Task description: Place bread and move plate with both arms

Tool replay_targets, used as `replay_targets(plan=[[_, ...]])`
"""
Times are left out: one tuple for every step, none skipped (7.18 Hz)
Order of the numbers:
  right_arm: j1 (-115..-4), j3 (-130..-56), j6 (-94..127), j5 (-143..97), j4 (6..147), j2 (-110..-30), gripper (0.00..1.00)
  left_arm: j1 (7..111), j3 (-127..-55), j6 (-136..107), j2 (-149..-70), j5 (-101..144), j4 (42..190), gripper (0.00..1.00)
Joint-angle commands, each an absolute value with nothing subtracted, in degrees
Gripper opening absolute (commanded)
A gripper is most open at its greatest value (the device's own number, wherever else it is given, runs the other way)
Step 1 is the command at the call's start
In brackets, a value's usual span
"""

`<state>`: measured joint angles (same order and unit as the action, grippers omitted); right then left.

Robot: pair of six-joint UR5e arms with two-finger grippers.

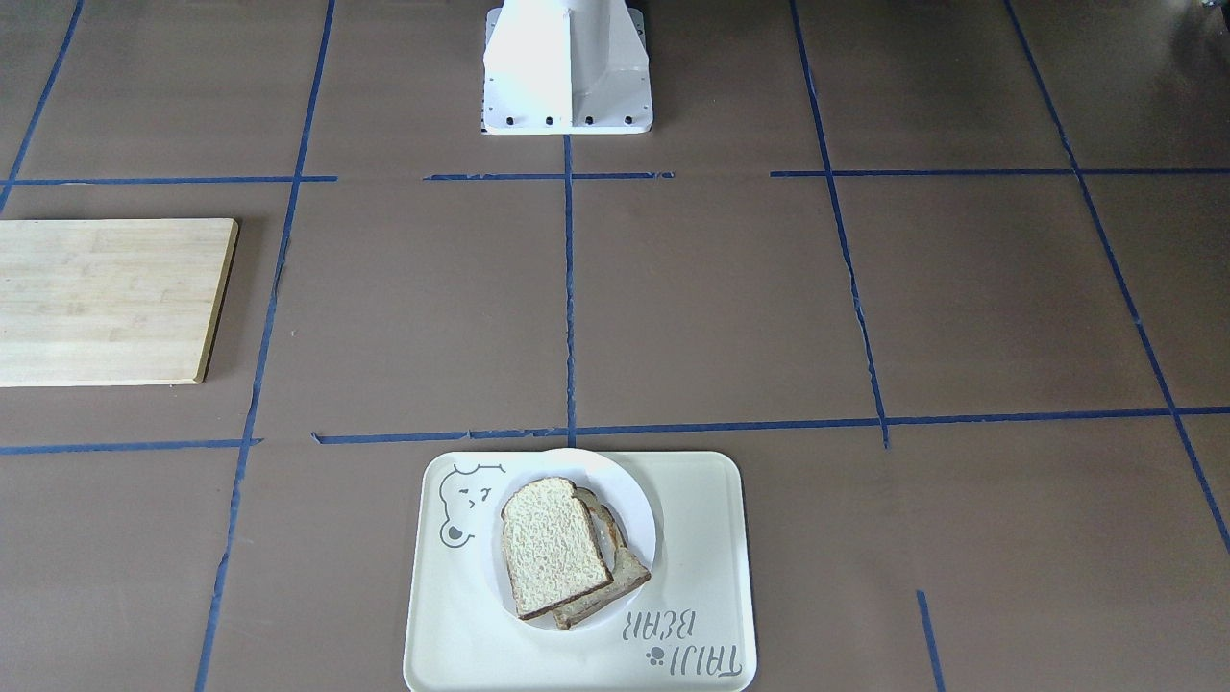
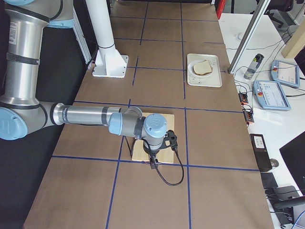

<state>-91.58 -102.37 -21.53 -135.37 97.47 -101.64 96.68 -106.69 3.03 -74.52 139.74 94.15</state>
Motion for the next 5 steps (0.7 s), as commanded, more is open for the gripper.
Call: replay_targets(plan=[[-91.6, -102.4, -21.5, -135.4, 97.5, -101.7, 1.00, 97.4, -106.1, 3.1, -74.2, 133.5, 94.0, 1.00], [-91.6, -102.4, -21.6, -135.4, 97.5, -101.7, 1.00, 97.3, -104.9, 3.3, -71.6, 133.6, 94.2, 1.00], [-91.6, -102.3, -21.6, -135.4, 97.5, -101.7, 1.00, 97.2, -104.8, 3.5, -71.1, 133.7, 94.3, 1.00], [-91.6, -102.3, -21.8, -135.4, 97.5, -101.8, 1.00, 96.9, -104.6, 3.5, -70.9, 133.7, 94.3, 1.00], [-91.6, -102.2, -21.9, -135.4, 97.5, -101.9, 1.00, 95.5, -104.7, 3.5, -71.2, 133.6, 94.5, 1.00]])
